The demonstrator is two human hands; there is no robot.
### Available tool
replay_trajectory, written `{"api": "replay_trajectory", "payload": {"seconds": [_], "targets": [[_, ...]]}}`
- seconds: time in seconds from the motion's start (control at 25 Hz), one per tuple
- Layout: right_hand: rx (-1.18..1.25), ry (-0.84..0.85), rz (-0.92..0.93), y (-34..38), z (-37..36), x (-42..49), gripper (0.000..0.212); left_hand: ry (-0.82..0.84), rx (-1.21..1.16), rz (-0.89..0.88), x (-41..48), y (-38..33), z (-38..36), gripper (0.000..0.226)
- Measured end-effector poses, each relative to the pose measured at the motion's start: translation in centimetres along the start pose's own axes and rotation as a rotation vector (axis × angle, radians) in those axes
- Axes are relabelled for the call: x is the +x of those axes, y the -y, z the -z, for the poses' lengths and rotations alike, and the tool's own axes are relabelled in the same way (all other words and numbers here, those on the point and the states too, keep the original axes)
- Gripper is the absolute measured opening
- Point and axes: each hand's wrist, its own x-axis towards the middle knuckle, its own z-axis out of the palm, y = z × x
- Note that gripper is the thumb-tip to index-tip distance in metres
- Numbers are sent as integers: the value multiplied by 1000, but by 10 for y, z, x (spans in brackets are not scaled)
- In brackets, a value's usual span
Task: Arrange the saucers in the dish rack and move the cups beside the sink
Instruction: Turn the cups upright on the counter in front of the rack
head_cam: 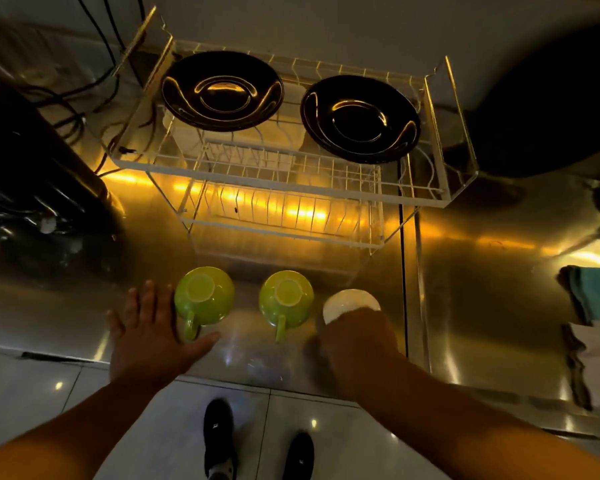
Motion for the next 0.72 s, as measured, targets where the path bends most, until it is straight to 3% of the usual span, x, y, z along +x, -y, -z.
{"api": "replay_trajectory", "payload": {"seconds": [0.08,0.12,0.36,0.6,0.72], "targets": [[-68,-184,95,-16,21,-7,34,-9,3,13,-1,-2,3,130],[21,-206,88,-27,29,-8,37,-1,0,16,-1,-4,6,130],[940,-59,-80,-72,-6,-26,36,30,-4,17,-5,-12,17,131],[1727,-157,-293,-28,-76,-25,27,63,8,29,-2,-12,16,133],[1892,-284,-304,-7,-93,-15,23,48,0,49,-1,-14,12,133]]}}
